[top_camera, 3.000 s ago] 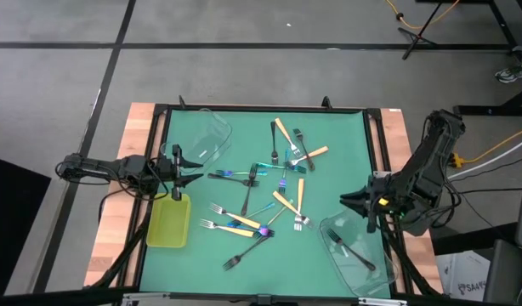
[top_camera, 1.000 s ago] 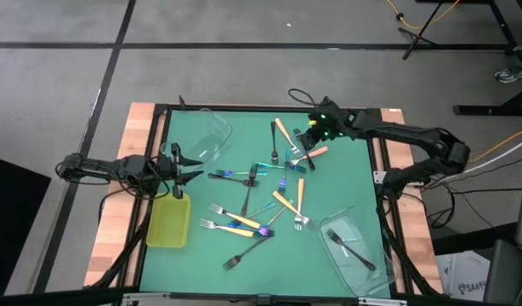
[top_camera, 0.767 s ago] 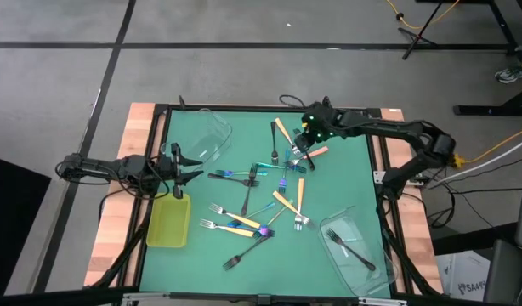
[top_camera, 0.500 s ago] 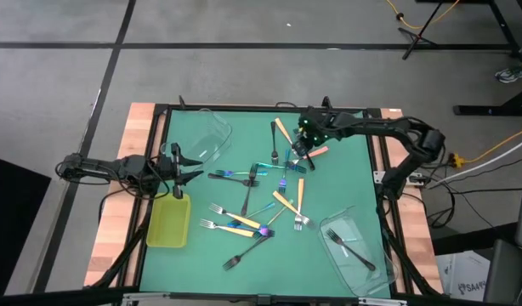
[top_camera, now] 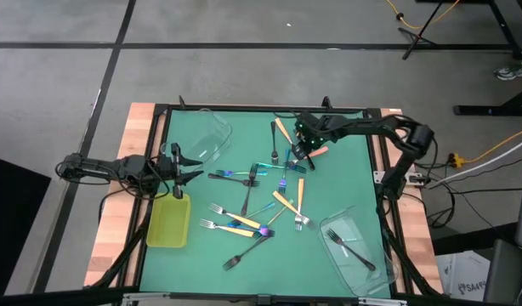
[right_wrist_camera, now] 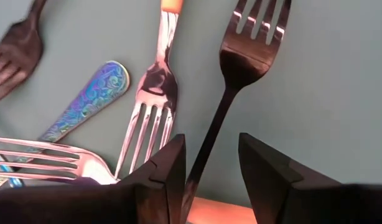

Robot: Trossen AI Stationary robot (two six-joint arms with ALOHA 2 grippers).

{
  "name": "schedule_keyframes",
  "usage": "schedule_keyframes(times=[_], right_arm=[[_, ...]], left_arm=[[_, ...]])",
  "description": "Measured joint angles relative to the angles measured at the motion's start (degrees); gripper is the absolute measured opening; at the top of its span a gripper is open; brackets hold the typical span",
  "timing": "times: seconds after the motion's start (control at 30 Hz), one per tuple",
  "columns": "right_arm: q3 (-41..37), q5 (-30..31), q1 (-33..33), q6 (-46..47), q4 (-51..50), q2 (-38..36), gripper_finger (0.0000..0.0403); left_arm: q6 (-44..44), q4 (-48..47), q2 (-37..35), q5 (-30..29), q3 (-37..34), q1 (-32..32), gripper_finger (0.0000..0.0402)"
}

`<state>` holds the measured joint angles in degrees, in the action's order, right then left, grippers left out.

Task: Sort silverware by color (type)
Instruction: Put the black fork in the bottom transparent bin

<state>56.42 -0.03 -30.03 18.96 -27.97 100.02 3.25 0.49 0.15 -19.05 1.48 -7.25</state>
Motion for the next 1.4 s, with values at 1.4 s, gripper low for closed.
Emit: schedule_keyframes(times=[1.4], right_arm=[[0.0,-0.6,0.0,0.0,1.1,0.2,0.0005]], left_arm=[[0.0,0.0,0.0,0.0,0.0,0.0,0.0133]])
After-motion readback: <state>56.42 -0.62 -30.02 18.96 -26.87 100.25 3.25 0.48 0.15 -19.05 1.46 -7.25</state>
